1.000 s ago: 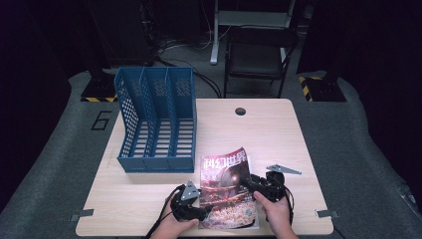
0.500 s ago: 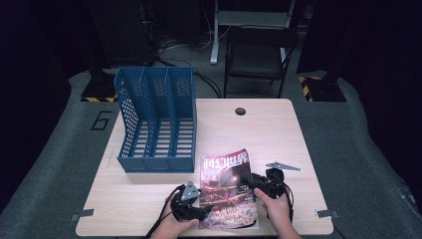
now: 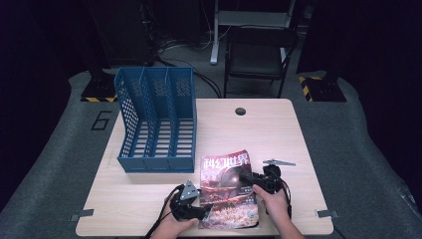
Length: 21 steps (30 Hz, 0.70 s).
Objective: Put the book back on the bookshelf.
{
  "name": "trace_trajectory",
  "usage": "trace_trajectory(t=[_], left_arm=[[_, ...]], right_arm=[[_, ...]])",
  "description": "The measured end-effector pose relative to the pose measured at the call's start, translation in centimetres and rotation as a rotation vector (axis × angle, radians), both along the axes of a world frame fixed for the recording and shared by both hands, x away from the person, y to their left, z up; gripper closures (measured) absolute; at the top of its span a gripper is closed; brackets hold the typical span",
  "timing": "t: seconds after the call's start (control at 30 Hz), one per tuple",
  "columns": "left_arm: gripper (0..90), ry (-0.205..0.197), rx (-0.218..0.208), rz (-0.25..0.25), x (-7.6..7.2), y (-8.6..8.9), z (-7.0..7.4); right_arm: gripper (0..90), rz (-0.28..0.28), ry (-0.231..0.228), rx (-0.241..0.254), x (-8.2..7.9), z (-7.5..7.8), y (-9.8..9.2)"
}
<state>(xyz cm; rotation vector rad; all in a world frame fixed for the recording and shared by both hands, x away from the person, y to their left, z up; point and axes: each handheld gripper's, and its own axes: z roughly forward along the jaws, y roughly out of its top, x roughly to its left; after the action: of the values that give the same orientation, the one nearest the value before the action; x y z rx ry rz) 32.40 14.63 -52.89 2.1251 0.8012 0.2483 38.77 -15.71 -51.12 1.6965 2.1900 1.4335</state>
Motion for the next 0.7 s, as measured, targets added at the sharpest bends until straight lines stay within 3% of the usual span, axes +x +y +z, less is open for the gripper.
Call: trace_trajectory(t=[0.47, 0.57, 0.7], left_arm=[[31.2, -0.008, -0.003, 0.008, 0.0, -0.1, -0.1], [31.3, -0.008, -0.003, 0.008, 0.0, -0.1, -0.1], [31.2, -0.007, -0.003, 0.007, 0.0, -0.1, -0.1]], right_arm=[[44.2, 0.031, 0.037, -0.022, 0.8, -0.7, 0.9], [45.6, 0.059, 0.059, -0.016, 0.8, -0.7, 1.2], [46.5, 0.095, 0.033, -0.069, 0.8, -0.6, 1.5]])
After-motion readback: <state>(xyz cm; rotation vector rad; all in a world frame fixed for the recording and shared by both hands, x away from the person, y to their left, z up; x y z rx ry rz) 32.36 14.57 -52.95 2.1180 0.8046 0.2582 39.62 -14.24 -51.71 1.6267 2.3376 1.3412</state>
